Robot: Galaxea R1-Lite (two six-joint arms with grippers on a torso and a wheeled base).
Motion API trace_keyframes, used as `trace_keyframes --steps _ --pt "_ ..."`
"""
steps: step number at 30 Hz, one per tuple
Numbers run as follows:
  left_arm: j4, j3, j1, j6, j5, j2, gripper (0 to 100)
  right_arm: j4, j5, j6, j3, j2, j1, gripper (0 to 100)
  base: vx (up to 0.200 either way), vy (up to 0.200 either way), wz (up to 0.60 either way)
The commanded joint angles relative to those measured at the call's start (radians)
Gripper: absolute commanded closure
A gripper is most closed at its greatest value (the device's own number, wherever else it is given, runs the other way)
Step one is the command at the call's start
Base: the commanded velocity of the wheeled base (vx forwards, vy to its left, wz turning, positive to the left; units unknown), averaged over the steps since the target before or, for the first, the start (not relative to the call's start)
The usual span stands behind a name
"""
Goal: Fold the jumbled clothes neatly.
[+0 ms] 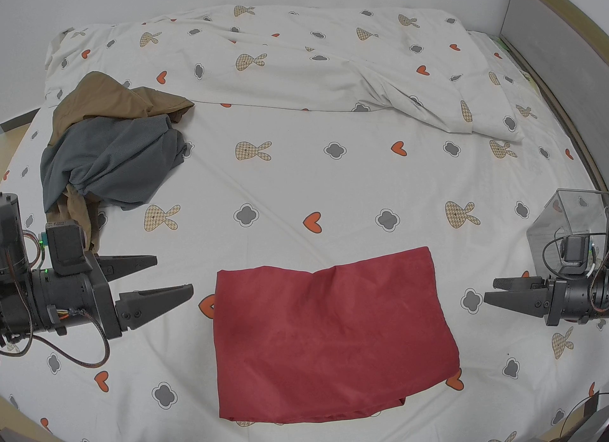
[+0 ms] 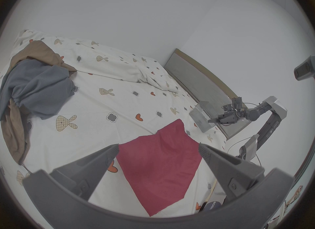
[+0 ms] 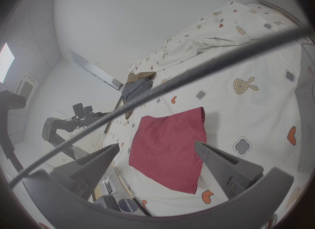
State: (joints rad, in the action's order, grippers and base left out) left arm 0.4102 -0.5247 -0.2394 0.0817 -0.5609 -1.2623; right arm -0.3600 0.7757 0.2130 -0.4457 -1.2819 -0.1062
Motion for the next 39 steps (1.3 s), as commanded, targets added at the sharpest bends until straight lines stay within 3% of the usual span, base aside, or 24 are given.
trace_keyframes --steps 1,8,26,33,39 --pt "0.004 0.014 -0.006 0.0 -0.001 -0.006 0 0.0 0.0 0.0 0.001 0.007 0.0 0 0.0 0.0 0.0" --pt "0.004 0.015 -0.014 -0.002 0.001 0.008 0 0.0 0.0 0.0 0.002 0.006 -0.007 0 0.0 0.0 0.0" --pt "0.004 0.015 -0.015 -0.002 -0.001 -0.003 0 0.001 0.0 0.0 0.002 0.004 -0.01 0 0.0 -0.2 0.0" --pt "0.004 0.015 -0.024 -0.005 0.001 -0.002 0 0.001 -0.004 0.0 0.005 -0.014 -0.012 0 0.0 0.0 0.0" --pt "0.005 -0.014 -0.028 -0.003 0.095 -0.055 0 -0.002 -0.015 -0.003 0.007 -0.155 -0.067 0 0.0 0.0 0.0"
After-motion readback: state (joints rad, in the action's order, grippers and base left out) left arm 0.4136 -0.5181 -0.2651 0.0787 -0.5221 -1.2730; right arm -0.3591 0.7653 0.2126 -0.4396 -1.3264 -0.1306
